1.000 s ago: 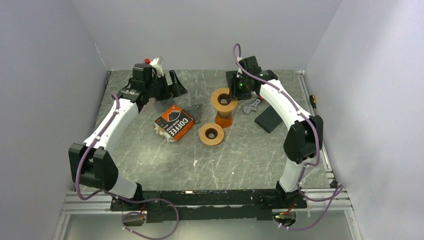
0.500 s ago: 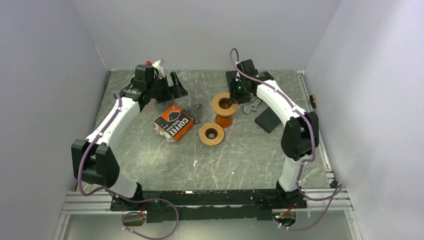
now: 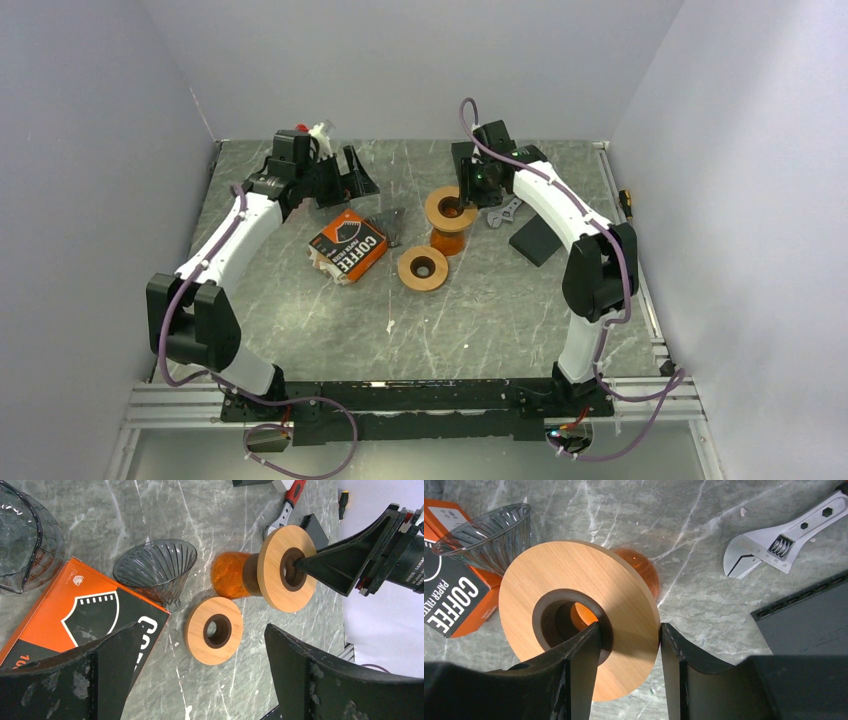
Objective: Place the coffee filter in the dripper
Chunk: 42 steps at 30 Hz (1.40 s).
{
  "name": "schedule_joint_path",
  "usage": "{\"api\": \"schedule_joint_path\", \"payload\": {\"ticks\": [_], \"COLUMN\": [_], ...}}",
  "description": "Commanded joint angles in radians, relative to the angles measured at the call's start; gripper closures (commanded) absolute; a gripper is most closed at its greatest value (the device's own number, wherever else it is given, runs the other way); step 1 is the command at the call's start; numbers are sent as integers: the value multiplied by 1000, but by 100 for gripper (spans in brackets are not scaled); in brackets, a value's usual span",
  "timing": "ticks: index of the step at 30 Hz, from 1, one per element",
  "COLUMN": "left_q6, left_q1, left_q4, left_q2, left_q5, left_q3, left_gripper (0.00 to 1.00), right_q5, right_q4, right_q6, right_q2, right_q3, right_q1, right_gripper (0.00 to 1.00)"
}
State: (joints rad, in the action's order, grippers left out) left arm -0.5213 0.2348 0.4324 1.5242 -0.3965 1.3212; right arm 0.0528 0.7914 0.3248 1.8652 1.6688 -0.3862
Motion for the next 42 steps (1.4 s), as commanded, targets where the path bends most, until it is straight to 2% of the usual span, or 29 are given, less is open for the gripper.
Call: {"api": "schedule_joint_path", "payload": {"ticks": [1,9,13,17,24,27,33,39,42], "left_q6": [-20,-47,-46,-39,-43,-48,-39,-73,-62], "left_q1": [-1,0,1,7,25,36,70,90,101], "left_q4": [-15,-32,-37,-23,-26,-32,-14,-52,-37], "left_q2": [15,51,81,108,153,177,219,265,282], "left_q5": [-41,-104,-150,-172,-198,-213,-213,-259,-243], "left_q3": [22,26,36,51,69,83,135,169,189], "left_gripper": [3,4,5,6,8,15,20,28,29], "right_q5": [-22,9,123,227,386,424,470,550,568], "right_q4": [-47,-91,-221,-309,-374,-390,-405,-453,-456], "right_q6": [-5,3,52,101,159,174,190,227,225], "right_q2": [-76,-173,-284,-354,-358,-347,-316,-260,-235], "right_q3": [-16,-58,-173,-257,-336,-359,-378,-400,-396], "right_q1": [2,10,65,135,212,223,231,252,256], "right_gripper": [47,28,17,12,12,12,12,19,21]}}
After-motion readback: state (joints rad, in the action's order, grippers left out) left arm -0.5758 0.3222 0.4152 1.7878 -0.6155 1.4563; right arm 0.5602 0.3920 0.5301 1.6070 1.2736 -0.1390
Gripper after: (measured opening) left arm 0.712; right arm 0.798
